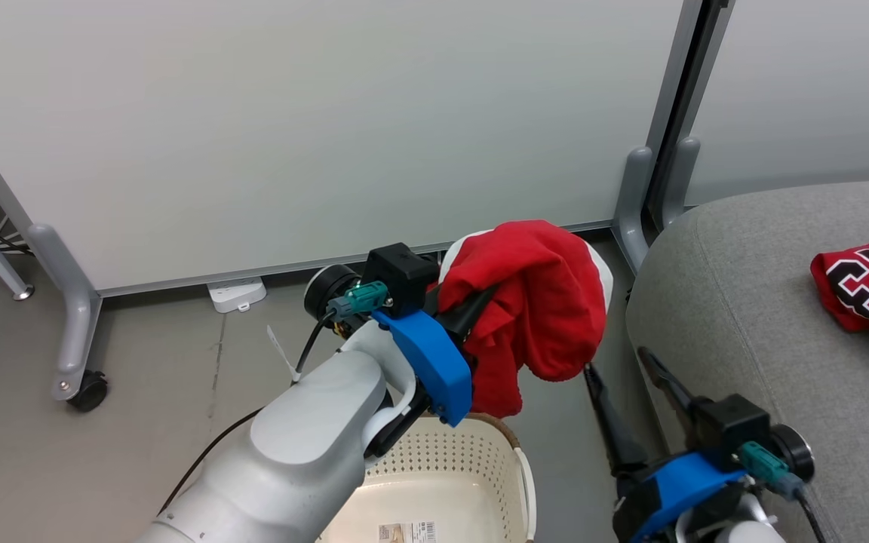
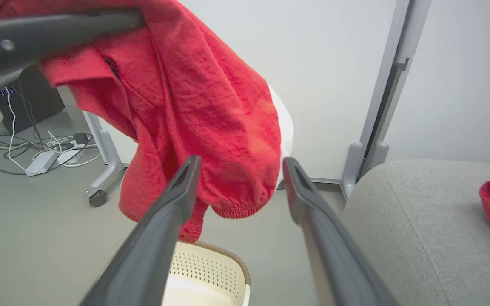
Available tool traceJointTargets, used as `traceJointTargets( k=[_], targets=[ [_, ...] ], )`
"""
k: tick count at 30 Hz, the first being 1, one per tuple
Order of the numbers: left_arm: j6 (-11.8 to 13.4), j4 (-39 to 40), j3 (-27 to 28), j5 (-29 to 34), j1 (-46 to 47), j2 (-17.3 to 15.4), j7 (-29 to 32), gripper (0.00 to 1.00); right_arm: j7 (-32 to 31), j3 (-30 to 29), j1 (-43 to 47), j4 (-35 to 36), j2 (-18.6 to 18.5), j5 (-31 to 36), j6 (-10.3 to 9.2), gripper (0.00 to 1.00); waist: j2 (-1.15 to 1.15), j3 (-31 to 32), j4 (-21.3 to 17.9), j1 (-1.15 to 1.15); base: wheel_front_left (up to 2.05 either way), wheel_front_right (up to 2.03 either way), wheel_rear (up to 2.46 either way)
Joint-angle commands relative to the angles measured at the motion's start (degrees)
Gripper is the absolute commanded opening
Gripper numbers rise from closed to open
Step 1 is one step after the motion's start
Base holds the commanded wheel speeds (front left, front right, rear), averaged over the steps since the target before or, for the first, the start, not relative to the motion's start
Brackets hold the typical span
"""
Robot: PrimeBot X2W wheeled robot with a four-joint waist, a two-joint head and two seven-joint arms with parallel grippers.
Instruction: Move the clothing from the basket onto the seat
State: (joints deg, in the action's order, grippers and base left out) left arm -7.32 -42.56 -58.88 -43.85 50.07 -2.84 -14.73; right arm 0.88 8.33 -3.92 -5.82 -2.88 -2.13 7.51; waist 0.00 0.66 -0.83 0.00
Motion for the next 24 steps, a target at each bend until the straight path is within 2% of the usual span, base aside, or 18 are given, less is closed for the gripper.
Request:
traceJointTargets(
  k=[1, 10, 24],
  targets=[
    [-0.2, 0.16, -0.18, -0.46, 0.7, -0.12, -0.28, 0.0, -0.08, 0.55, -1.28, -0.32, -0.01, 0.18, -0.05, 1.0, 0.0, 0.01, -0.07, 0.0, 0.0, 0.0, 0.0],
    [-0.2, 0.92, -2.17, -1.52, 1.27, -0.12, -0.45, 0.0, -0.46, 3.66, -8.81, -7.6, -0.31, 2.78, -0.04, 1.0, 0.0, -0.26, 0.24, 0.0, 0.0, 0.0, 0.0],
    [-0.2, 1.5, -5.32, -3.64, 2.42, -0.11, -0.58, 0.0, 3.49, 9.83, -21.28, -23.75, -0.08, -1.37, -0.05, 1.0, 0.0, -0.74, 1.58, 0.0, 0.0, 0.0, 0.0]
  ],
)
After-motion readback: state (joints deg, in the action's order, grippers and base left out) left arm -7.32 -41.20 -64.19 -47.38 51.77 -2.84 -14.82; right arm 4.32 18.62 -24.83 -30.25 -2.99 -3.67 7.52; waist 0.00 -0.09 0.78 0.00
